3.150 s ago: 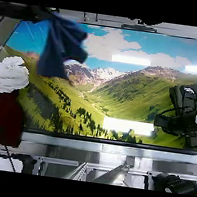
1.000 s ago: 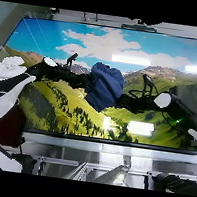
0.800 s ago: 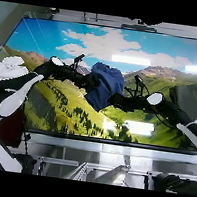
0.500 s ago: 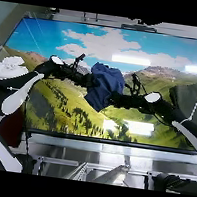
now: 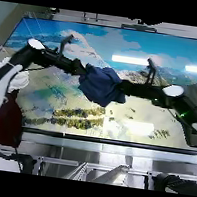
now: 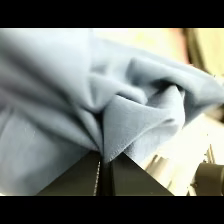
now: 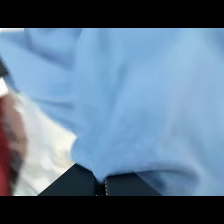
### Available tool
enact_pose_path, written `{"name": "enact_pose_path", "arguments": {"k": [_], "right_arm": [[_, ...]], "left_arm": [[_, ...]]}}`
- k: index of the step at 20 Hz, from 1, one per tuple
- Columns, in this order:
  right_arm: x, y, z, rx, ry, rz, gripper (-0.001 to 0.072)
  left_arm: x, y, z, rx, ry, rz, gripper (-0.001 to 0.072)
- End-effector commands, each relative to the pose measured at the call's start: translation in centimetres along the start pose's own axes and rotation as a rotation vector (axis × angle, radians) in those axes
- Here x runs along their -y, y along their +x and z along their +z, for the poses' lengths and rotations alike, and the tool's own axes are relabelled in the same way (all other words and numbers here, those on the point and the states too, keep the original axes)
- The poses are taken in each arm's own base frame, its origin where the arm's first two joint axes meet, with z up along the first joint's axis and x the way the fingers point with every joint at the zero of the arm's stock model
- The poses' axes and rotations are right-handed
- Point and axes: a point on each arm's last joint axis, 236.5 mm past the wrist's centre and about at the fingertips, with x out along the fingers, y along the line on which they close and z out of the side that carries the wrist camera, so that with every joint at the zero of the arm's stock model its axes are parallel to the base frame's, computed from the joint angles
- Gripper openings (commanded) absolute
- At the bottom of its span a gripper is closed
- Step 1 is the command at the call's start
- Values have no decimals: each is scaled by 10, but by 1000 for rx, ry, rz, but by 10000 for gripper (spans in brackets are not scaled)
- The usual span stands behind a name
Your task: Fold the shirts.
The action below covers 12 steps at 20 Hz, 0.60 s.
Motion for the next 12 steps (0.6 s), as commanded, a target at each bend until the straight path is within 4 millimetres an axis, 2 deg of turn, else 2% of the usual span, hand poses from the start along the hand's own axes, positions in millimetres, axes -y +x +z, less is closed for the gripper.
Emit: {"name": "enact_pose_path", "arguments": {"k": [1,3,5,6,7,9,10,12], "right_arm": [[-81,-86,43,146,-191,129,14],[-143,-151,60,293,-343,188,14],[-193,-214,65,455,-493,215,14],[-210,-239,62,521,-530,224,14],[-221,-256,57,558,-562,229,14],[-232,-267,44,558,-590,250,14],[-231,-263,39,528,-588,256,14],[-213,-238,37,433,-493,256,15]], "left_arm": [[78,-71,6,88,166,-3,1],[139,-112,1,169,305,15,1],[197,-151,-11,267,441,38,2],[222,-166,-18,316,497,50,3],[243,-180,-26,358,537,60,21],[265,-194,-44,381,570,72,21],[264,-197,-50,383,568,99,21],[239,-191,-52,372,503,157,20]]}}
